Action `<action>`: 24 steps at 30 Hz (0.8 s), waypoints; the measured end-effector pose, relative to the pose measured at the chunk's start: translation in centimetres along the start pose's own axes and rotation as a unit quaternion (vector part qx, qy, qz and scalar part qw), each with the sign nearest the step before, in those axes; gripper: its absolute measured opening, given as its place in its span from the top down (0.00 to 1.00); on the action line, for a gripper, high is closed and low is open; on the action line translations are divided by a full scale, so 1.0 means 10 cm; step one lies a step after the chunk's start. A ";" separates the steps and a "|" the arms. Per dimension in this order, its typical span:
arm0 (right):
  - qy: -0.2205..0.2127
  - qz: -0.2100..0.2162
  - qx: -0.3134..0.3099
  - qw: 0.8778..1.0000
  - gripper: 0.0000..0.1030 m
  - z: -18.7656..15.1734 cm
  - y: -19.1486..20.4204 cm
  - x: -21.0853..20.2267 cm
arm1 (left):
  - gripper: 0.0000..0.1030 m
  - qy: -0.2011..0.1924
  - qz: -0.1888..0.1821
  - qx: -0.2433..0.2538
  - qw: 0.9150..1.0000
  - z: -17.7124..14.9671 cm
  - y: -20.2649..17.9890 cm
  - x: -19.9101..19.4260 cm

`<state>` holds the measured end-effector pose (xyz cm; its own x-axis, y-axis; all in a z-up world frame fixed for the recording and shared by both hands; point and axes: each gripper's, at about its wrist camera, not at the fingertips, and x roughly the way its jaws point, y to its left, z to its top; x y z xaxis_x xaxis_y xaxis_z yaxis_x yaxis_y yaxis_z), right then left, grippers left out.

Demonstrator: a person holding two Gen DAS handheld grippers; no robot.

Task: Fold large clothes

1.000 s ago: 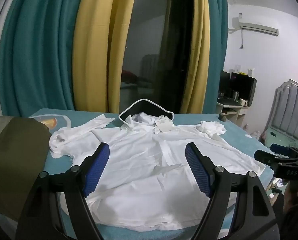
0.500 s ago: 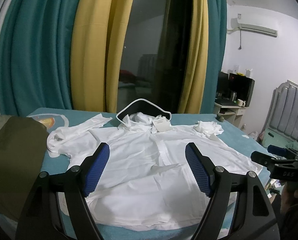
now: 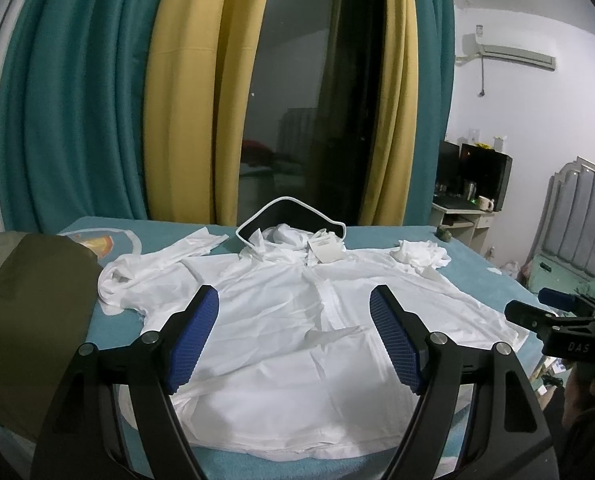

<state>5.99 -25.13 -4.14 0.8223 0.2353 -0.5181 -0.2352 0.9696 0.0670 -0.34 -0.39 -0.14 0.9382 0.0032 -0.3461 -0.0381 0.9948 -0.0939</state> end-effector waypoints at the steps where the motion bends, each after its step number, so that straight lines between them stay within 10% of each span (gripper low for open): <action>1: 0.000 0.000 0.000 1.000 0.05 0.00 0.00 0.00 | 0.22 0.001 0.001 0.001 1.000 0.00 0.00 0.01; 24: 0.001 -0.001 0.000 1.000 0.05 0.00 0.00 -0.02 | 0.22 0.000 -0.001 -0.002 1.000 0.02 0.04 0.01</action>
<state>5.85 -25.18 -4.01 0.8221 0.2340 -0.5191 -0.2340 0.9699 0.0667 -0.22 0.01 -0.04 0.9386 0.0017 -0.3451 -0.0378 0.9945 -0.0980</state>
